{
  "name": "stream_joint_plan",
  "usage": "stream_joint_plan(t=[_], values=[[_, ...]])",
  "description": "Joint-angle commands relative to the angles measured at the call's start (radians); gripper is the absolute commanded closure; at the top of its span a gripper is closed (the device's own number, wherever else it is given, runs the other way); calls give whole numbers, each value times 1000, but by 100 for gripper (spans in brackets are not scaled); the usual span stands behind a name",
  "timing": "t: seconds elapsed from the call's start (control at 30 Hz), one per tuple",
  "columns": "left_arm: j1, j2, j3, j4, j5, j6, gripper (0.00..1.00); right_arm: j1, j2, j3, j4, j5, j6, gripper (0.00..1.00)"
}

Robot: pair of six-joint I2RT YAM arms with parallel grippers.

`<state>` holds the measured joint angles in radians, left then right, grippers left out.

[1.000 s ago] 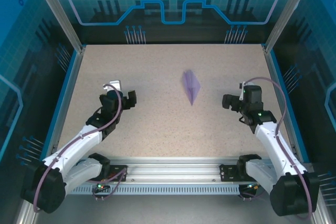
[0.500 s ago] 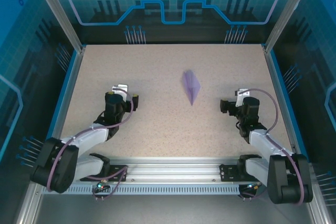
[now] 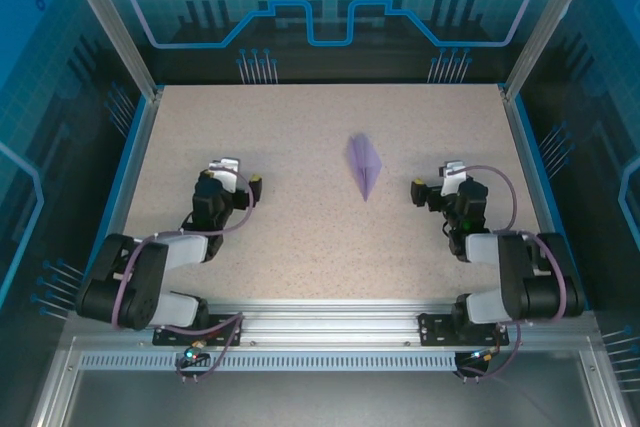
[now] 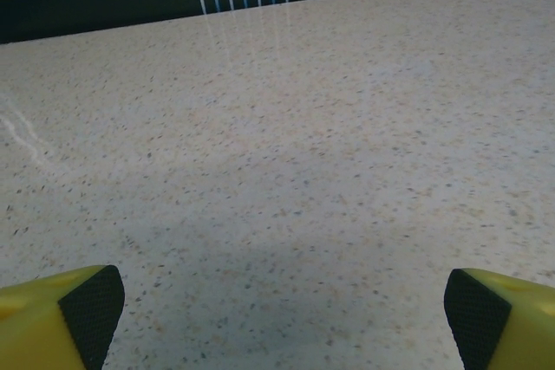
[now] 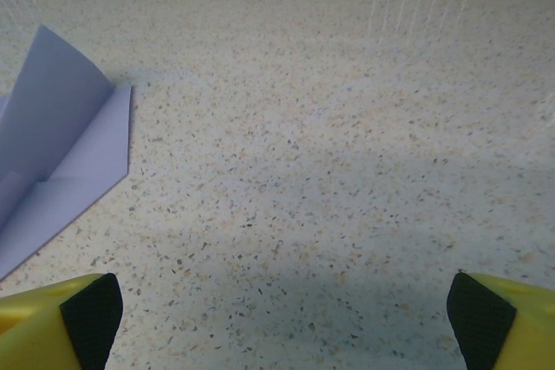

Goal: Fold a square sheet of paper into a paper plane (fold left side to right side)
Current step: Reset both arms

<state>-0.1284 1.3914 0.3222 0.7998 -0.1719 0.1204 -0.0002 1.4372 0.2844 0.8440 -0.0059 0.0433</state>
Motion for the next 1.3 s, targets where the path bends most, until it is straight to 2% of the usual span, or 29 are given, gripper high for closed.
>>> stream_joint_plan(t=[0.0, 0.07, 0.1, 0.13, 0.23, 0.3, 1.27], values=[[64, 44, -25, 126, 96, -59, 1, 4, 41, 64, 25, -5, -17, 0], [76, 110, -24, 189, 102, -71, 1, 16, 61, 133, -79, 6, -23, 0], [76, 123, -8, 180, 103, -68, 1, 33, 64, 136, -70, 34, -32, 0], [83, 105, 22, 83, 122, -69, 1, 39, 63, 136, -81, 45, -36, 0], [104, 118, 55, 49, 136, -88, 1, 42, 66, 136, -71, 47, -37, 0], [116, 126, 96, -18, 108, -116, 1, 41, 64, 136, -73, 48, -38, 0], [130, 126, 93, -14, 123, -127, 1, 65, 66, 142, -85, 81, -55, 0]])
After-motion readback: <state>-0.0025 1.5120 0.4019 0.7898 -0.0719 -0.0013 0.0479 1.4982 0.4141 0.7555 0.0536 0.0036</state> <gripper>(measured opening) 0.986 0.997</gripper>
